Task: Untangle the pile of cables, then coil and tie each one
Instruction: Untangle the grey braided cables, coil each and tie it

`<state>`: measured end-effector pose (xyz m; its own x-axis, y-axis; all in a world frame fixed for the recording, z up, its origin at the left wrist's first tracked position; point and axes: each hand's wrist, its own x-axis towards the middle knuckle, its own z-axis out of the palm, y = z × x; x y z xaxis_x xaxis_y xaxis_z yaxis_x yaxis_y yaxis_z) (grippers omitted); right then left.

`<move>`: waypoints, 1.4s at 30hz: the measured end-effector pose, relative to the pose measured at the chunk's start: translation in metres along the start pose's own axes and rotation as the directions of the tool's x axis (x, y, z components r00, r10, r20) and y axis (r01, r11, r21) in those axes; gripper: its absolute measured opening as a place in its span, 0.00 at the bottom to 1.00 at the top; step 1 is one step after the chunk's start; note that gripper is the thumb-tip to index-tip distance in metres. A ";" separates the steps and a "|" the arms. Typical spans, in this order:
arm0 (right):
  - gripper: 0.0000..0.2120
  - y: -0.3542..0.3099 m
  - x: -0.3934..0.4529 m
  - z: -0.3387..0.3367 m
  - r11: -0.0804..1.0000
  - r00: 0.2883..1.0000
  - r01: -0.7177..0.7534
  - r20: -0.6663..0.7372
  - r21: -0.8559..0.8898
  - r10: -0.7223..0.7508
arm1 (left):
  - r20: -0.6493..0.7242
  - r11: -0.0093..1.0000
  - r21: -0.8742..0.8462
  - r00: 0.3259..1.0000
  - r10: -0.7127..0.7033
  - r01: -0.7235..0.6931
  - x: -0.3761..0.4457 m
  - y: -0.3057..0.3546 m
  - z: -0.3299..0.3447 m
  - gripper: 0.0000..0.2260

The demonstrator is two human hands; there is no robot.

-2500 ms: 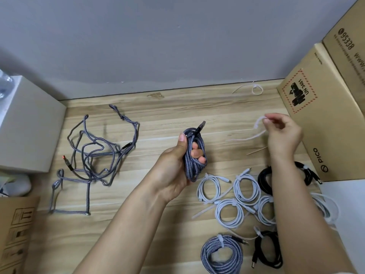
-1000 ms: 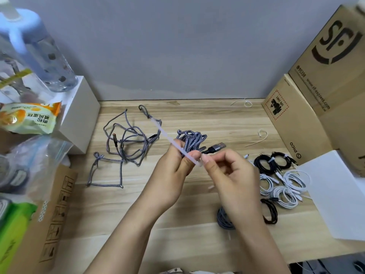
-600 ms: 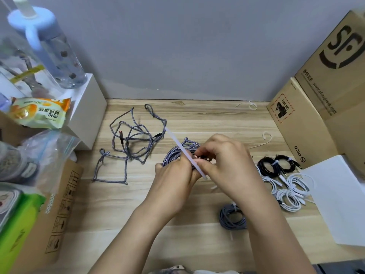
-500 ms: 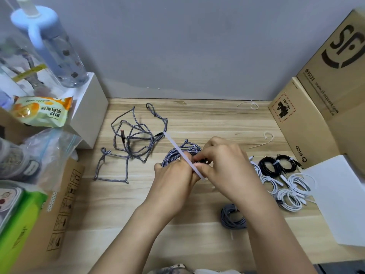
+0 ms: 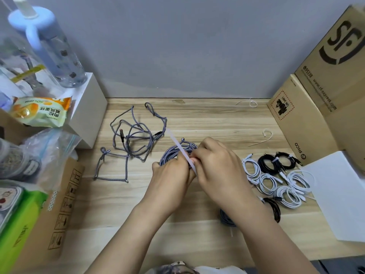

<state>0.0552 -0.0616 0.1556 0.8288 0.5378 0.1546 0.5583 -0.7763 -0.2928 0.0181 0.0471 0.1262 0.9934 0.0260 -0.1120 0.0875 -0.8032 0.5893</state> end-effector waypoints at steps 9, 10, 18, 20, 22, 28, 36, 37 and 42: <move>0.09 0.009 -0.007 0.006 0.795 0.982 0.069 -0.180 0.602 0.050 | -0.119 0.864 -0.503 0.991 -0.057 -0.011 0.001 -0.010 0.006 0.08; 0.12 0.008 -0.010 0.006 0.760 0.981 0.087 -0.188 0.643 0.047 | -0.116 0.839 -0.543 0.991 -0.062 -0.011 0.002 -0.011 0.006 0.08; 0.07 -0.009 -0.032 -0.005 0.324 0.976 0.069 -0.131 0.943 0.173 | -0.065 0.658 -0.752 0.988 -0.137 0.042 0.007 -0.001 0.000 0.14; 0.07 -0.011 -0.034 -0.009 0.267 0.976 0.067 -0.119 0.961 0.182 | -0.068 0.661 -0.749 0.986 -0.154 0.052 0.007 0.001 -0.001 0.14; 0.07 -0.011 -0.033 -0.008 0.253 0.971 0.023 -0.082 0.967 0.225 | -0.078 0.662 -0.748 0.985 -0.154 0.044 0.006 0.003 -0.001 0.13; 0.11 -0.007 -0.026 0.001 0.281 0.919 -0.156 0.035 0.947 0.392 | -0.128 0.742 -0.668 0.975 -0.183 0.052 0.002 0.008 0.000 0.10; 0.12 -0.004 -0.017 0.006 0.531 0.936 -0.173 -0.029 0.830 0.351 | -0.220 0.971 -0.235 0.972 -0.089 0.036 -0.003 0.014 -0.001 0.03; 0.10 -0.004 -0.015 0.008 0.641 0.936 -0.193 -0.057 0.743 0.347 | -0.210 0.981 -0.184 0.973 -0.095 0.056 -0.003 0.013 -0.001 0.03; 0.10 -0.002 -0.010 0.010 0.820 0.939 -0.261 -0.064 0.509 0.338 | -0.194 0.993 0.004 0.975 -0.112 0.115 -0.002 0.011 0.004 0.05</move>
<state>0.0451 -0.0621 0.1456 0.9694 0.2213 0.1063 0.2226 -0.6098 -0.7607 0.0172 0.0357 0.1298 0.9727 0.2312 -0.0202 0.2013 -0.7972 0.5692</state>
